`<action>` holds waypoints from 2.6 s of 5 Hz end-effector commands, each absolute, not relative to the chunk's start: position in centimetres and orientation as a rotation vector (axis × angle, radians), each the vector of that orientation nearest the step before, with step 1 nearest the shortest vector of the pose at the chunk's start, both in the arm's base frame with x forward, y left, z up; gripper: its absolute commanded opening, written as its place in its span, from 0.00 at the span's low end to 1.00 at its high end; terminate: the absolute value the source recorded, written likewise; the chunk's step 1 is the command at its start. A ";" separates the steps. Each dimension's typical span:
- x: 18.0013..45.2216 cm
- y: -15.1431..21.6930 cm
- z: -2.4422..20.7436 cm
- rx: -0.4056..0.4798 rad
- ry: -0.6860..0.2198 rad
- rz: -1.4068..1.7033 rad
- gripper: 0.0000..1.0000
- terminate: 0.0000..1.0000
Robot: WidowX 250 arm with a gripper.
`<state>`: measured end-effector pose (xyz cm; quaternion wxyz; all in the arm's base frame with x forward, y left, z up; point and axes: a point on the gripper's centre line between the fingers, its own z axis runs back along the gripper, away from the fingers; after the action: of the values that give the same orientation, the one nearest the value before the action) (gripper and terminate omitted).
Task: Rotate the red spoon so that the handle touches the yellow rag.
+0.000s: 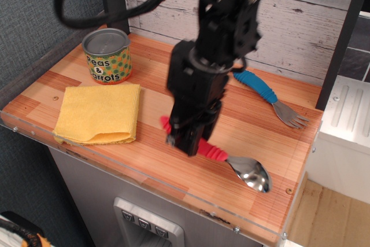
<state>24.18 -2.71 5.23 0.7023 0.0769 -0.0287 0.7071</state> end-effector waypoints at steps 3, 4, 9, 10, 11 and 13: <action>25.7 -2.1 3.9 0.061 -0.097 1.745 0.00 0.00; 25.5 -2.1 3.3 0.034 -0.089 1.726 0.00 0.00; 25.3 -1.6 2.4 0.011 -0.071 1.688 1.00 0.00; 25.3 -1.5 3.0 -0.005 -0.076 1.668 1.00 0.00; 25.6 -1.5 4.0 0.000 -0.103 1.659 1.00 0.00; 26.5 -1.9 8.0 0.025 -0.141 1.535 1.00 0.00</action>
<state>25.14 -0.27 6.59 0.7167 0.0295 -0.0471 0.6952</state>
